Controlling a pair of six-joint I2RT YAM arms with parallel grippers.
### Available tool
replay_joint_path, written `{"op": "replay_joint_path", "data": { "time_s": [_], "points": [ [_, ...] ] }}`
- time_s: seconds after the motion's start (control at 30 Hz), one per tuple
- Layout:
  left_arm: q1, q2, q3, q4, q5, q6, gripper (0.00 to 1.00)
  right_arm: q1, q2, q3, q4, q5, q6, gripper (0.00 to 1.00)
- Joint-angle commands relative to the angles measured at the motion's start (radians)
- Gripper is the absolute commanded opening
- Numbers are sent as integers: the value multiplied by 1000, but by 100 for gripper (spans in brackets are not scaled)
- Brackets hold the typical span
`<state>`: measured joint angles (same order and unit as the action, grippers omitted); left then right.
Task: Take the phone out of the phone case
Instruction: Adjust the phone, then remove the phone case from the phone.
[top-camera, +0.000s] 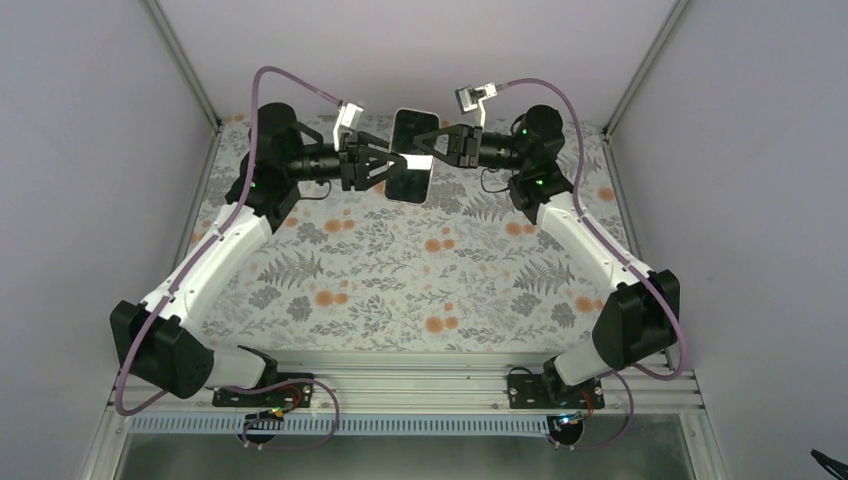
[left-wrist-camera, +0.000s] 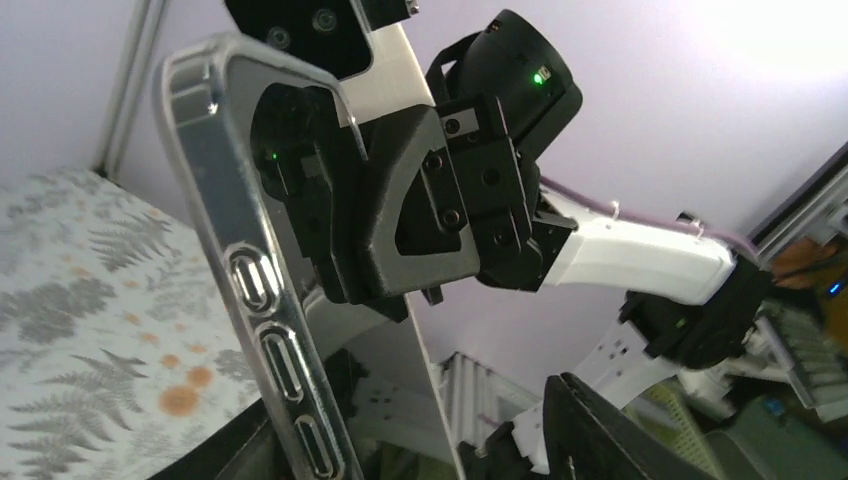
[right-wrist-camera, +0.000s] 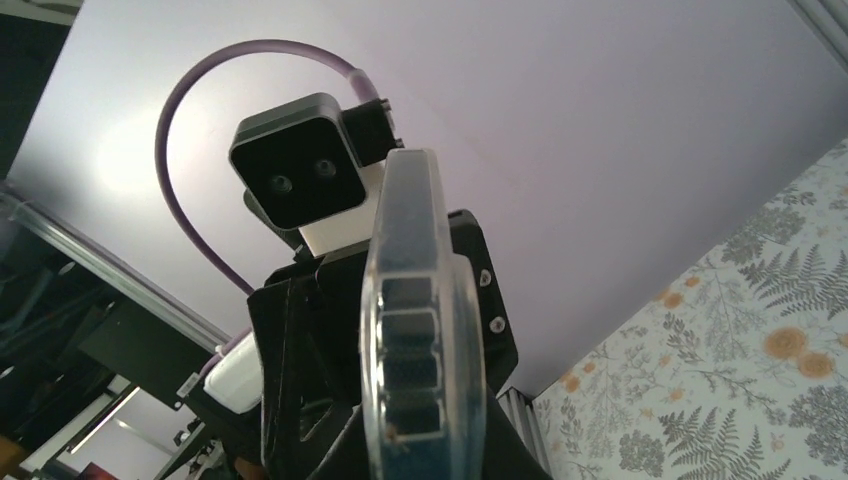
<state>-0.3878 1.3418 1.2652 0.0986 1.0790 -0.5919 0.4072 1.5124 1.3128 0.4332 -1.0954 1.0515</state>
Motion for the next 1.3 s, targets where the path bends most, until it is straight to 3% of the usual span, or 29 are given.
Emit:
{"op": "replay_joint_path", "data": {
  "time_s": [0.0, 0.13, 0.17, 0.4, 0.67, 0.83, 1.27],
  "points": [
    [6, 3, 107, -210, 39, 290, 60, -29, -29, -5, 91, -21, 49, 4],
    [6, -2, 143, -288, 45, 396, 99, -63, -49, -20, 122, -34, 70, 4],
    [7, -4, 149, -301, 47, 421, 100, -73, -56, -28, 137, -38, 79, 4],
    [8, 3, 145, -375, 65, 529, 100, -130, -95, -96, 286, -68, 165, 4],
    [8, -20, 80, -343, 75, 535, 100, -140, -124, -104, 309, -90, 142, 4],
    [5, -26, 25, -273, 78, 456, 93, -140, -128, -99, 303, -98, 112, 4],
    [-44, -6, -1, -229, 36, 420, 80, -139, -162, -103, 220, -95, 16, 4]
  ]
}}
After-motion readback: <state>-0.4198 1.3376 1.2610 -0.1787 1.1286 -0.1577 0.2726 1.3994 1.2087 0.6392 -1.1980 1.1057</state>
